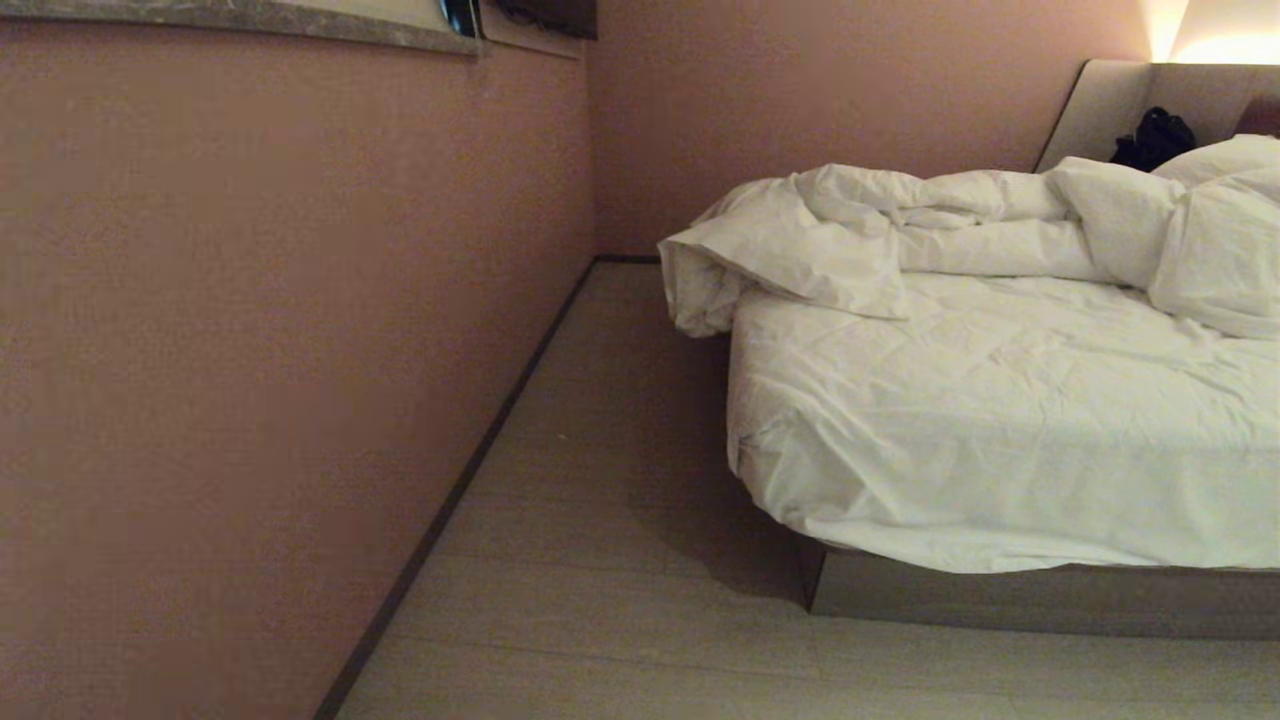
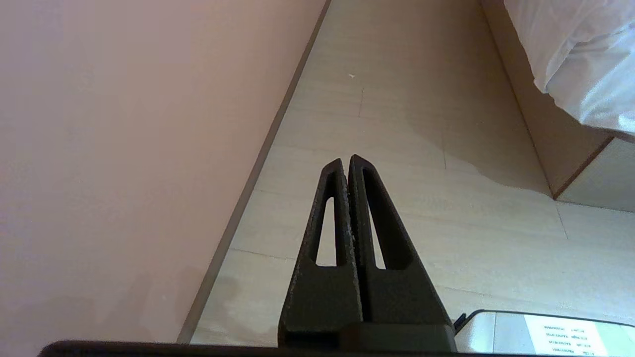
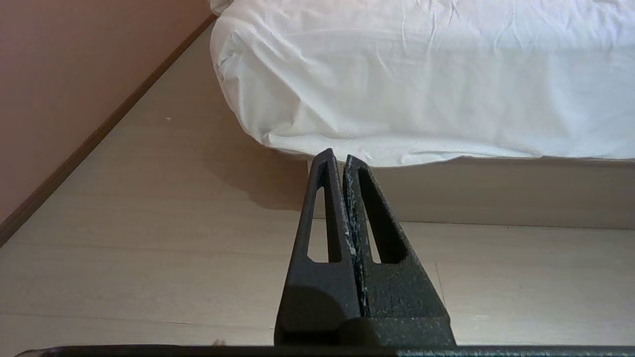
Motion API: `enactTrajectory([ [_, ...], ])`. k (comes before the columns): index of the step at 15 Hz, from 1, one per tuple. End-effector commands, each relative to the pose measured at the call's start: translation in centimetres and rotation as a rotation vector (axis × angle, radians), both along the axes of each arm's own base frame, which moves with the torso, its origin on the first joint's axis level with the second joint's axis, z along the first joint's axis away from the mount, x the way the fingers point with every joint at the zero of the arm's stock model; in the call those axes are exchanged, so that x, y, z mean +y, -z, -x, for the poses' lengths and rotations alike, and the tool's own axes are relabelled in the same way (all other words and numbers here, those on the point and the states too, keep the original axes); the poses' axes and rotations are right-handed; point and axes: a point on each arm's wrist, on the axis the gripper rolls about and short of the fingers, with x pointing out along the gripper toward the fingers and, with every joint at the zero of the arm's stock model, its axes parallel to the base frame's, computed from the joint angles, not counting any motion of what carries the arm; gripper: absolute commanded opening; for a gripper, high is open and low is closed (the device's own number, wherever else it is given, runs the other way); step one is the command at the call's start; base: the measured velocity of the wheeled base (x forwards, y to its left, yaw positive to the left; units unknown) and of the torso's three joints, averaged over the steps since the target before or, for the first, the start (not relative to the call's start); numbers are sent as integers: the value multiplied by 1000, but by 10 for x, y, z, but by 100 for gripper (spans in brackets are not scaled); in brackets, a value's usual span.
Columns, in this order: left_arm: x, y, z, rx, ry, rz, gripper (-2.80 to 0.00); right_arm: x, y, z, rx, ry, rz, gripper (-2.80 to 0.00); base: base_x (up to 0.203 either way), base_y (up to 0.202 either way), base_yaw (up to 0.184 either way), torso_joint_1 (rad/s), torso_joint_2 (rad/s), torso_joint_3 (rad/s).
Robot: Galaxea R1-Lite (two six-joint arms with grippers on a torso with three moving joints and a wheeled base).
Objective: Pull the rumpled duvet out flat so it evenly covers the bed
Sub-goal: Hold the folded corner of the quilt
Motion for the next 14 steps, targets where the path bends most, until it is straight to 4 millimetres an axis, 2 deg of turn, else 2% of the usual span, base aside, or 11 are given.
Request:
enactTrajectory([
  [1, 0, 0, 0, 0, -2, 1, -280, 0, 0, 0, 0, 0, 2, -280, 129, 0, 3, -4, 7, 4],
  [14, 0, 0, 0, -2, -3, 2, -280, 0, 0, 0, 0, 0, 4, -280, 197, 0, -1, 3, 2, 1],
])
